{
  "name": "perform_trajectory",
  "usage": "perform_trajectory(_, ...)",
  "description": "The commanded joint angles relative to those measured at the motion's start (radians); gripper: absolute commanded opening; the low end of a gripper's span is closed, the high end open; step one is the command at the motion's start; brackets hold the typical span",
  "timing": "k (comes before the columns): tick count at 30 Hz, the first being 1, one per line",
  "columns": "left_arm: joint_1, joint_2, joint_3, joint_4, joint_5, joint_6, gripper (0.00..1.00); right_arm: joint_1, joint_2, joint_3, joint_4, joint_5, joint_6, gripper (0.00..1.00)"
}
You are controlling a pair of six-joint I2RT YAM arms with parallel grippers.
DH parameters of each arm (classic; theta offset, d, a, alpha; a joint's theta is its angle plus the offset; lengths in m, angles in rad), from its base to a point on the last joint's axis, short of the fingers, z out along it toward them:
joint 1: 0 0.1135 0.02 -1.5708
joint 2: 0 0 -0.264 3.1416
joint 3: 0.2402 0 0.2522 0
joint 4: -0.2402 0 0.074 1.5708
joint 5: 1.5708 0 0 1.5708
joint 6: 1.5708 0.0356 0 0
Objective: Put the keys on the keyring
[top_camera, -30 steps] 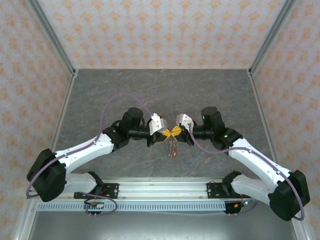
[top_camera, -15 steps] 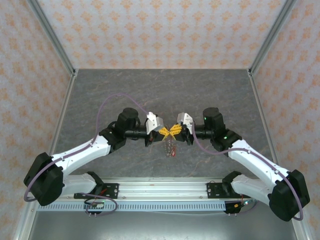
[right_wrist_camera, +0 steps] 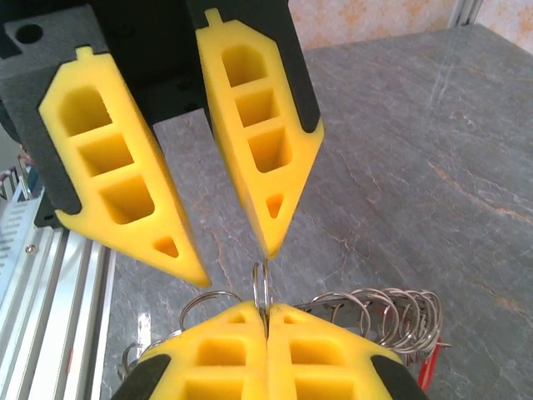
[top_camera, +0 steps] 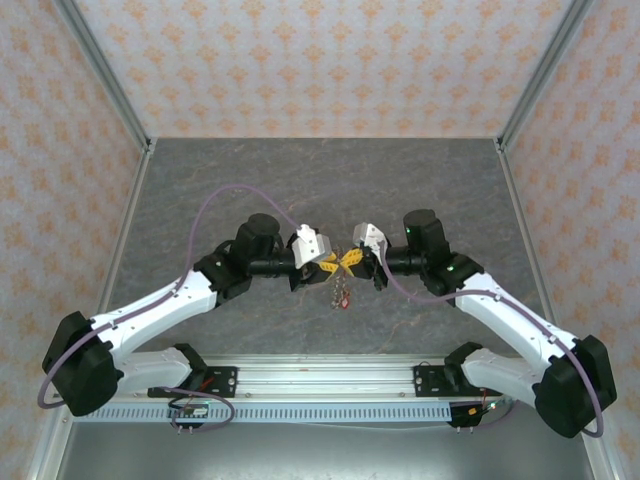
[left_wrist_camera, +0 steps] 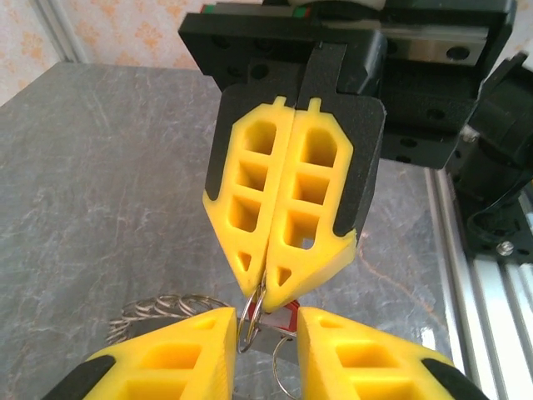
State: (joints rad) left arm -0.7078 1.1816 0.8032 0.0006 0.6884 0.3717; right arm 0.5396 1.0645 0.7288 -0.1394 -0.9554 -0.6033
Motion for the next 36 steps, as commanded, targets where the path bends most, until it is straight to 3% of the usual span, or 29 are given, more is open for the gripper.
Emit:
perform_trajectory(1,-0.025,0.023,0.038,-0.106,-0.070,0.081,0.26,-0.004,0.009,0.070,-0.070,-0.014,-0.083,0.00)
perform_trajectory(8,-0.039,0.051,0.068,-0.130,-0.112,0.101,0.28,-0.003,0.012,0.087,-0.104,-0.041,-0.132,0.00)
perform_trajectory(21,-0.047,0.090,0.102,-0.158,-0.063,0.124,0.27,-0.002,0.028,0.069,-0.078,-0.061,-0.158,0.00)
perform_trajectory(25,-0.059,0.125,0.134,-0.214,-0.073,0.157,0.23,-0.003,0.031,0.073,-0.069,-0.077,-0.154,0.00)
perform_trajectory(30,-0.061,0.136,0.148,-0.215,-0.068,0.164,0.02,-0.002,0.029,0.064,-0.062,-0.068,-0.151,0.00)
perform_trajectory(36,-0.061,0.102,0.113,-0.175,-0.085,0.149,0.00,-0.004,-0.017,-0.001,-0.010,0.027,-0.113,0.07)
